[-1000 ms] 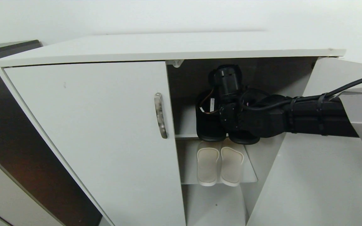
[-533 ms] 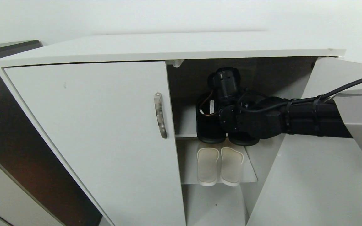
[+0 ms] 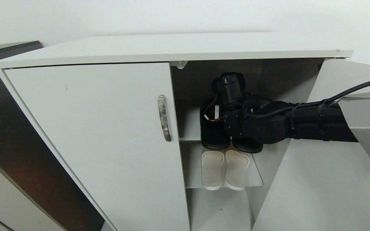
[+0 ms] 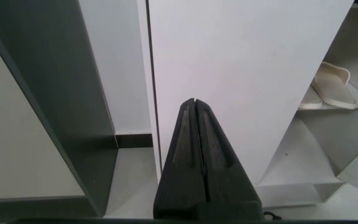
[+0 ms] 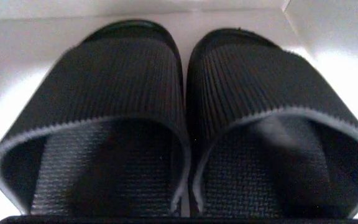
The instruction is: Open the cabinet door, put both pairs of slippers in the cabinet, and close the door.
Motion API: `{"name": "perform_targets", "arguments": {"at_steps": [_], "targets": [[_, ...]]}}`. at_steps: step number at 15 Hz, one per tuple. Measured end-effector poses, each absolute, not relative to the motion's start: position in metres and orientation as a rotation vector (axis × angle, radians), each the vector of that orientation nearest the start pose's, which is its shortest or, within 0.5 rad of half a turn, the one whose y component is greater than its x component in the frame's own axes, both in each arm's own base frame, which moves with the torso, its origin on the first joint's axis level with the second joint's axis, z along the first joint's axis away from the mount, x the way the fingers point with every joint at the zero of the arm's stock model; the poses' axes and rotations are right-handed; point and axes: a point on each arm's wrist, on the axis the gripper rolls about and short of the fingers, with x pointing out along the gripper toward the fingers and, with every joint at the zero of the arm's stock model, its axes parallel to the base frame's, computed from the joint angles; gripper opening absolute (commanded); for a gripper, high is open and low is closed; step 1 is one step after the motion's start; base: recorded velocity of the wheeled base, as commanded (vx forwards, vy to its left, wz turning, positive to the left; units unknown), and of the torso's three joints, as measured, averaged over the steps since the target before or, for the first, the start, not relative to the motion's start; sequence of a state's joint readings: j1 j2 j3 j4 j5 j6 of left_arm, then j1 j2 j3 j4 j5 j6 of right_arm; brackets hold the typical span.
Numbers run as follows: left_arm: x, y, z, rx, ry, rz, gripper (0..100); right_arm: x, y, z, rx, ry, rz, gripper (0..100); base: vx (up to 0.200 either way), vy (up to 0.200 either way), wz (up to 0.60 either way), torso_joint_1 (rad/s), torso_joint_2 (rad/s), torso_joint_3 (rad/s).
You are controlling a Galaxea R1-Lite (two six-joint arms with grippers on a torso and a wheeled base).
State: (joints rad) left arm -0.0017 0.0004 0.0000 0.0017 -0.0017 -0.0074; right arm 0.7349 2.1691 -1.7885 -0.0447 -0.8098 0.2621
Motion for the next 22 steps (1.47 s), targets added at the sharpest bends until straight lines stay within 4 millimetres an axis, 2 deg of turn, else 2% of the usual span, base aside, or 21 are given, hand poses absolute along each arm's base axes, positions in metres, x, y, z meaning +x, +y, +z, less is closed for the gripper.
{"name": "perform_targets", "arguments": {"at_steps": [3, 6, 11, 12, 18, 22], "targets": [[-0.023, 0.0, 0.075, -0.007, 0.002, -0.003, 0, 0.332, 0.289, 0.218, 0.004, 0.25, -0.09, 100, 0.0, 0.0, 0.0, 0.0, 0.0, 0.0], [-0.023, 0.0, 0.075, -0.007, 0.002, -0.003, 0, 0.31, 0.288, 0.222, 0.005, 0.259, -0.066, 100, 0.0, 0.0, 0.0, 0.0, 0.0, 0.0], [-0.023, 0.0, 0.075, -0.007, 0.002, -0.003, 0, 0.25, 0.283, 0.217, -0.037, 0.298, 0.021, 100, 0.0, 0.0, 0.0, 0.0, 0.0, 0.0], [-0.023, 0.0, 0.075, -0.007, 0.002, -0.003, 0, 0.24, 0.282, 0.218, -0.037, 0.298, 0.037, 0, 0.0, 0.0, 0.0, 0.0, 0.0, 0.0], [-0.023, 0.0, 0.075, -0.007, 0.002, -0.003, 0, 0.177, 0.263, 0.226, -0.034, 0.306, 0.157, 0, 0.0, 0.0, 0.0, 0.0, 0.0, 0.0], [-0.023, 0.0, 0.075, -0.008, 0.002, -0.003, 0, 0.165, 0.253, 0.223, -0.043, 0.315, 0.17, 0, 0.0, 0.0, 0.0, 0.0, 0.0, 0.0]]}}
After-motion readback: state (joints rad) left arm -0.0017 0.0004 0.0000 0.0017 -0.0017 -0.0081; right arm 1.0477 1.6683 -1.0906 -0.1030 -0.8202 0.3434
